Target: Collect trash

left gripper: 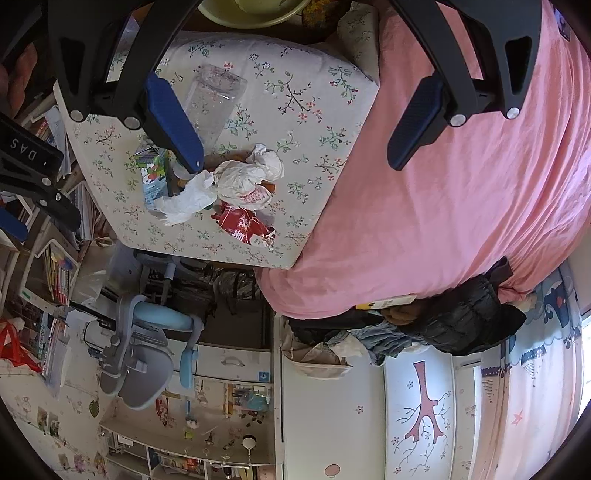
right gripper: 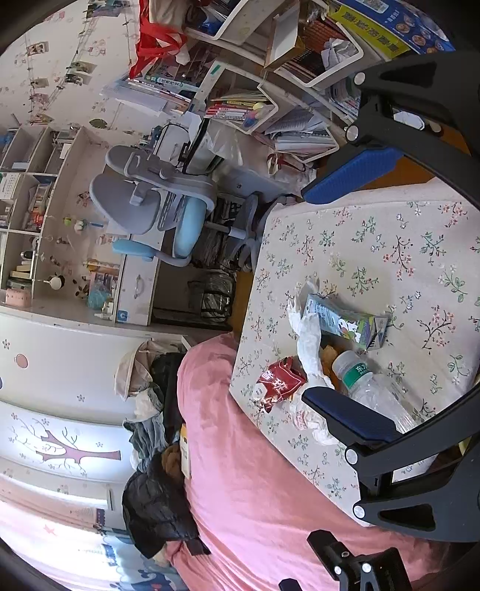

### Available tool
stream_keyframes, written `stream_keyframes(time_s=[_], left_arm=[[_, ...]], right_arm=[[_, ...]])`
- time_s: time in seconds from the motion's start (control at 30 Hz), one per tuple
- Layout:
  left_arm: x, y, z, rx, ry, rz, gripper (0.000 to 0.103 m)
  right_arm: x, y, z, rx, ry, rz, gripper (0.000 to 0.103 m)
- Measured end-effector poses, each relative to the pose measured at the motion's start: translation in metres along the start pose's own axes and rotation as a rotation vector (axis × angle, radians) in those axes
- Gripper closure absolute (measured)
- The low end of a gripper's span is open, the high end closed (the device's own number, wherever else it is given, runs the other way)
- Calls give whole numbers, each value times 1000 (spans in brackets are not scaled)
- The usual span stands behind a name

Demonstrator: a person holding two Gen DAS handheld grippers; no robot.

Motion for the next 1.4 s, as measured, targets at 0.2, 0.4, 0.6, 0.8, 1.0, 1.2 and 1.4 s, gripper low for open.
stream_keyframes(time_s=[0.2, 0.4, 0.6, 0.8, 1.0, 1.2, 1.4], left_arm=[[-1, -2, 0, 2, 7, 0, 8], [-1, -2, 0, 1, 10, -2, 8], [0, -2, 1, 3, 11, -1, 8], [0, -2, 1, 2, 10, -1, 8], [0, -2, 0, 4, 11, -2, 8], [1, -2, -1, 5, 11, -3, 8], [2, -2, -3, 11, 13, -3, 8]], right_arm=[[-1, -2, 0, -2, 2, 0, 7], [-2, 0, 1, -4, 5, 0, 7], [-2, 1, 2, -5, 4, -1, 7], [-2, 1, 2, -4, 2, -2, 7], [-2, 2, 2, -7, 2, 0, 7], [-1, 3, 2, -7, 1, -1, 7], [-1, 3, 2, -7, 1, -2, 7]])
Point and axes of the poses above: each gripper's, at about its wrist camera, not at the fingertips, and x roughly the way its jaws point, y to its left, z to its top, the point moved 4 cm from there along x, roughly the way its jaws point, and after that the axes turned 1 degree about x, right-handed, at the moved point
